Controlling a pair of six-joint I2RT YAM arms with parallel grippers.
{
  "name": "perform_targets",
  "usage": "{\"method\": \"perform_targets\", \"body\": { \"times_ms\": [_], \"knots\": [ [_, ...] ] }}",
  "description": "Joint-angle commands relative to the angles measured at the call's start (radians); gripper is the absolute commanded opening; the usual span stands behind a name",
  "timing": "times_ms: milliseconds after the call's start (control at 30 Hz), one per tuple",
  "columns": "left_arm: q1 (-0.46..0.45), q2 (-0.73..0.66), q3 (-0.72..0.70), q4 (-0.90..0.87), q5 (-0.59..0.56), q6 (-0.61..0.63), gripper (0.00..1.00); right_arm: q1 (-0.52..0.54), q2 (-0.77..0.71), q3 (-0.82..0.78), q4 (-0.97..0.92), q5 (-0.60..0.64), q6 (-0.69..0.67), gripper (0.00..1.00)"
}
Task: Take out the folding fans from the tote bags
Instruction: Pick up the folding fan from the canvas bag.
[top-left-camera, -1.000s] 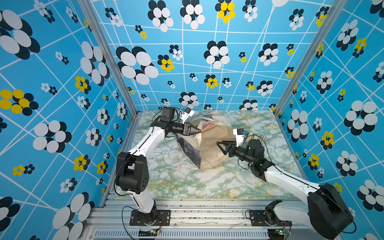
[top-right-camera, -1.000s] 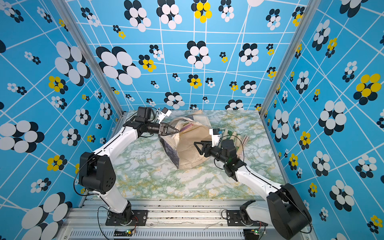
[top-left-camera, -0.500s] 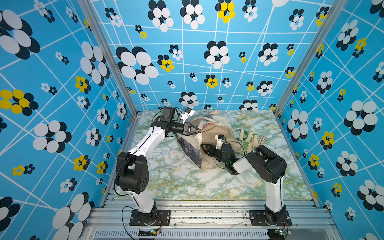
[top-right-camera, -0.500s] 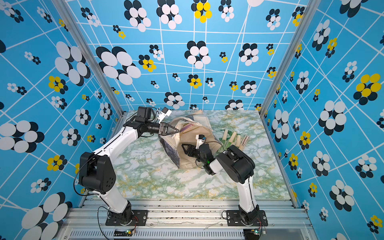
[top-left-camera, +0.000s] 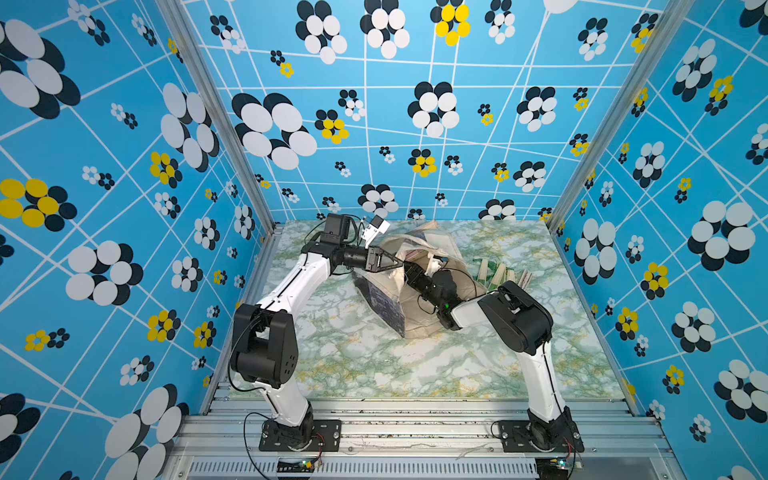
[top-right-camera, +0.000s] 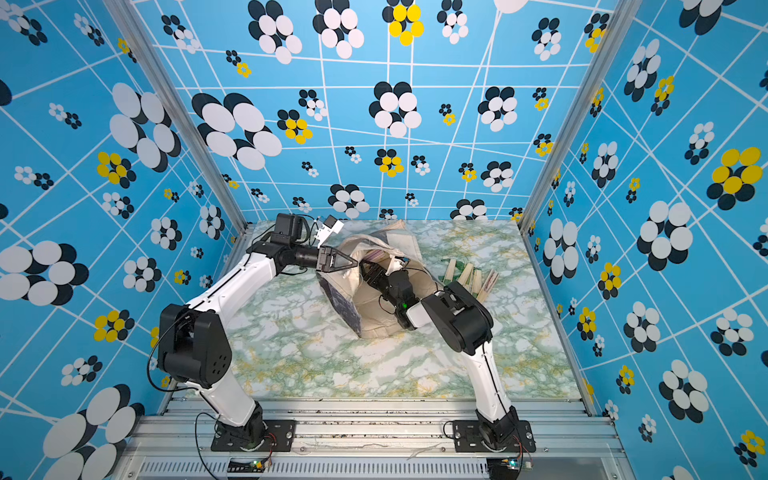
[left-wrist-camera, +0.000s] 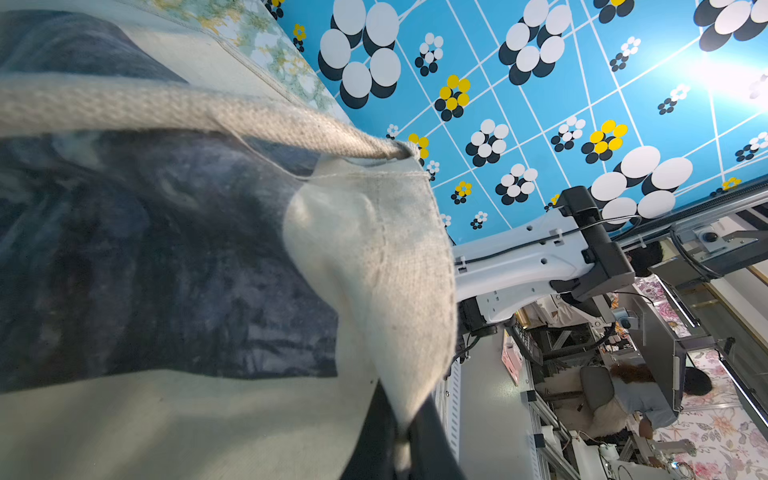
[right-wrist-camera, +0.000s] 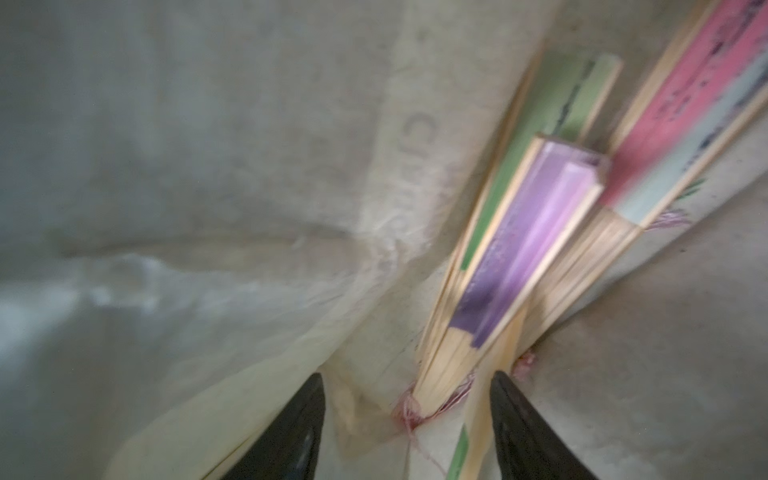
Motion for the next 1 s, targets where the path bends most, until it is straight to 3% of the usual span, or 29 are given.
{"method": "perform_targets", "body": {
  "times_ms": [0,567,967],
  "knots": [
    [-0.004,-0.053,0.001,-0.01,0.071,0.037,0.0,-0.012,0.022,0.036,-0.065,0.052,0.03,0.64],
    [-0.007,-0.063,-0.007,-0.025,0.112,0.067,0.0,-0.021,0.095,0.195,-0.18,0.144,0.067,0.64],
    [-0.017,-0.047,-0.003,-0.058,0.153,0.105,0.0,-0.012,0.16,0.278,-0.197,0.123,0.105,0.64]
  ]
}}
